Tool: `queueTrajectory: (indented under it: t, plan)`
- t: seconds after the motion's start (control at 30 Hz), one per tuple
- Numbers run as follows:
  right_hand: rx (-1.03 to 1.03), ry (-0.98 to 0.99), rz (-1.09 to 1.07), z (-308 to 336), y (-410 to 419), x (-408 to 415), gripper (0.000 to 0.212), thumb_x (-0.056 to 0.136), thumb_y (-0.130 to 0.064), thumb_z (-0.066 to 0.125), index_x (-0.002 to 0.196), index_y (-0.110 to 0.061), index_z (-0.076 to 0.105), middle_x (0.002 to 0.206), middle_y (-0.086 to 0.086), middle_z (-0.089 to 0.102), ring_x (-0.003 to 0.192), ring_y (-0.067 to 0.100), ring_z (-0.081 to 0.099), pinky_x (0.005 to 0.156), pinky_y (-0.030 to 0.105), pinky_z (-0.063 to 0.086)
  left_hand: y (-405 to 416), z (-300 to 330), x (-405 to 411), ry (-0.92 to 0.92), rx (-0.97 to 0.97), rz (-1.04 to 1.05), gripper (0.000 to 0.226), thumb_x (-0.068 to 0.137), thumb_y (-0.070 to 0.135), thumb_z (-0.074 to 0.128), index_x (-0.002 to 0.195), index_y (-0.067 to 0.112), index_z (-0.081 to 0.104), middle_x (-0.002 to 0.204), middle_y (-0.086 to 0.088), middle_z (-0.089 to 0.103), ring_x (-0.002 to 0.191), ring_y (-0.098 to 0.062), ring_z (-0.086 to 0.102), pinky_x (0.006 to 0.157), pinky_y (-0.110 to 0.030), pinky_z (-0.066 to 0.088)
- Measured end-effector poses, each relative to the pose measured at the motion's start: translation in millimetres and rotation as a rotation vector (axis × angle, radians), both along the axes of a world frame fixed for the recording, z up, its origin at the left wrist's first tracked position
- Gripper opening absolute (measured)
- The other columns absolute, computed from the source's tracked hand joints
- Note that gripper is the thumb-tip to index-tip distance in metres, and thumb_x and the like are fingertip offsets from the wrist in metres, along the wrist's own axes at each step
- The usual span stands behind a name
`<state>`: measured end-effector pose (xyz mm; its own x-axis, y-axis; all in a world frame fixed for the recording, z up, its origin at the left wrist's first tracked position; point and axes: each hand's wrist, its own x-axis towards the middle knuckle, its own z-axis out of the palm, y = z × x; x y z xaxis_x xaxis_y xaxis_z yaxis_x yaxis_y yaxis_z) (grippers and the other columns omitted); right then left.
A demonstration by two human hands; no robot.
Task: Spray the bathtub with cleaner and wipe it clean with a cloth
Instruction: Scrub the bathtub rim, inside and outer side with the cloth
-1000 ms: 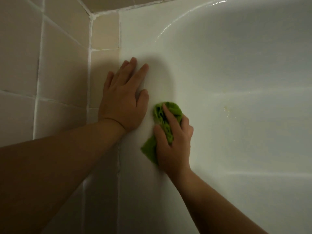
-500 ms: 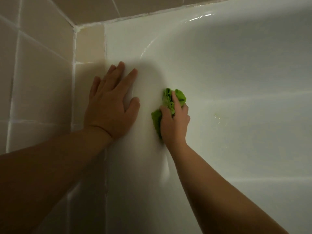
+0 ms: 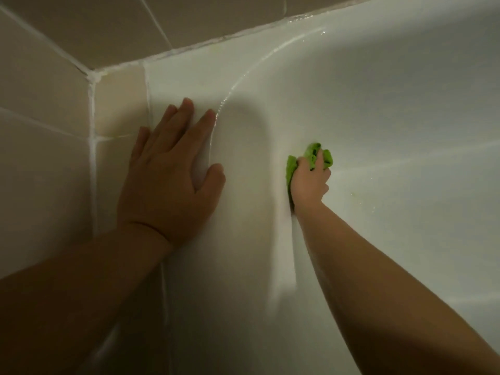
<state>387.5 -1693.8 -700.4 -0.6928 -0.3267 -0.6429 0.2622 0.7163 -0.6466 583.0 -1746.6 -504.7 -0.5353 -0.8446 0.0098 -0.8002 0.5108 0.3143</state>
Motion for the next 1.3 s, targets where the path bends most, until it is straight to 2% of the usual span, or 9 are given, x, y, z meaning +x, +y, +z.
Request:
queueTrajectory:
  t: [0.13, 0.37, 0.5, 0.7, 0.87, 0.97, 1.03, 1.13, 1.3]
  plan:
    - [-0.224, 0.090, 0.173, 2.6, 45.0, 22.7, 0.062, 0.097, -0.048, 0.049, 0.157, -0.046, 0.032, 0.154, -0.003, 0.037, 0.134, 0.027, 0.037, 0.113, 0.041, 0.028, -3.5, 1.0, -2.4, 0.007, 0.008, 0.002, 0.074, 0.089, 0.050, 0.044, 0.160, 0.034, 0.033, 0.170, 0.003, 0.022, 0.158, -0.014, 0.014, 0.127, -0.044, 0.006]
    - [0.203, -0.010, 0.132, -38.2, 36.3, -11.9, 0.060, 0.105, -0.044, 0.037, 0.162, -0.034, 0.022, 0.165, 0.008, 0.025, 0.144, 0.034, 0.031, 0.120, 0.044, 0.019, -7.1, 0.6, -5.5, 0.022, -0.006, -0.003, 0.073, 0.089, 0.050, 0.043, 0.160, 0.031, 0.034, 0.170, 0.001, 0.023, 0.157, -0.016, 0.016, 0.128, -0.047, 0.010]
    - [-0.067, -0.061, -0.101, 14.6, -13.0, -8.4, 0.063, 0.103, -0.043, 0.043, 0.161, -0.042, 0.020, 0.158, 0.004, 0.028, 0.136, 0.036, 0.033, 0.116, 0.046, 0.026, -8.3, -0.9, -6.7, 0.045, -0.012, 0.001, 0.070, 0.091, 0.047, 0.044, 0.159, 0.031, 0.036, 0.169, 0.001, 0.026, 0.157, -0.016, 0.017, 0.128, -0.047, 0.011]
    - [-0.444, 0.133, 0.239, 69.8, 36.7, 50.8, 0.057, 0.102, -0.037, 0.052, 0.154, -0.051, 0.033, 0.149, -0.008, 0.035, 0.123, 0.013, 0.028, 0.106, 0.026, 0.020, -10.5, -5.4, -7.3, 0.086, -0.017, 0.026, 0.062, 0.096, 0.035, 0.044, 0.157, 0.031, 0.040, 0.167, 0.004, 0.030, 0.156, -0.013, 0.019, 0.128, -0.041, 0.010]
    - [-0.233, -0.008, 0.065, 62.9, 10.1, 27.3, 0.061, 0.103, -0.039, 0.048, 0.160, -0.044, 0.027, 0.156, -0.001, 0.030, 0.136, 0.032, 0.032, 0.112, 0.038, 0.025, -14.2, -4.6, -8.5, 0.081, -0.010, 0.032, 0.058, 0.099, 0.031, 0.041, 0.157, 0.032, 0.040, 0.167, 0.006, 0.029, 0.157, -0.010, 0.017, 0.128, -0.039, 0.008]
    - [-0.320, 0.036, -0.044, 94.8, -27.9, 33.9, 0.066, 0.104, -0.036, 0.047, 0.162, -0.045, 0.017, 0.154, -0.001, 0.028, 0.129, 0.030, 0.031, 0.107, 0.039, 0.026, -16.1, -3.5, -11.7, 0.101, 0.011, 0.038, 0.058, 0.098, 0.030, 0.040, 0.156, 0.030, 0.042, 0.167, 0.004, 0.030, 0.156, -0.012, 0.018, 0.128, -0.037, 0.006]
    - [-0.461, 0.170, 0.044, 116.3, -26.3, 53.2, 0.067, 0.101, -0.036, 0.050, 0.160, -0.047, 0.020, 0.151, -0.003, 0.029, 0.121, 0.023, 0.029, 0.107, 0.040, 0.030, -16.9, -1.4, -13.8, 0.111, 0.019, 0.048, 0.058, 0.097, 0.027, 0.039, 0.156, 0.028, 0.043, 0.166, 0.001, 0.032, 0.156, -0.015, 0.020, 0.128, -0.039, 0.006]
    - [-0.618, 0.275, 0.238, 117.6, 7.3, 73.0, 0.062, 0.096, -0.038, 0.053, 0.153, -0.052, 0.034, 0.152, -0.010, 0.031, 0.128, 0.018, 0.030, 0.110, 0.039, 0.032, -15.6, 2.6, -16.1, 0.131, 0.025, 0.052, 0.059, 0.096, 0.024, 0.038, 0.155, 0.022, 0.045, 0.165, -0.004, 0.035, 0.155, -0.019, 0.024, 0.128, -0.042, 0.009]
    - [-0.428, 0.129, 0.159, 103.5, 0.4, 51.1, 0.063, 0.103, -0.033, 0.048, 0.159, -0.048, 0.023, 0.150, -0.006, 0.029, 0.128, 0.021, 0.027, 0.116, 0.043, 0.028, -18.4, 4.1, -18.7, 0.115, 0.022, 0.073, 0.059, 0.097, 0.023, 0.037, 0.154, 0.021, 0.045, 0.165, -0.003, 0.035, 0.155, -0.017, 0.025, 0.126, -0.038, 0.009]
